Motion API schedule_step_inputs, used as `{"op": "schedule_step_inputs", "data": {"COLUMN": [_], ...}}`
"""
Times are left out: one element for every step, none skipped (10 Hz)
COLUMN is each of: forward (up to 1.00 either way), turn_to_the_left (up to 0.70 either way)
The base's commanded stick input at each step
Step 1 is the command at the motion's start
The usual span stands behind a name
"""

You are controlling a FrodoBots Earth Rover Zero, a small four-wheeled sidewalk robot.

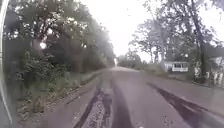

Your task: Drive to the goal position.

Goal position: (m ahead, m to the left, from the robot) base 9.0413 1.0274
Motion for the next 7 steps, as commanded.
{"op": "schedule_step_inputs", "data": {"forward": [0.70, 0.70, 0.70, 0.70, 0.70, 0.70, 0.70], "turn_to_the_left": [0.01, 0.01, 0.01, 0.01, 0.01, 0.01, 0.01]}}
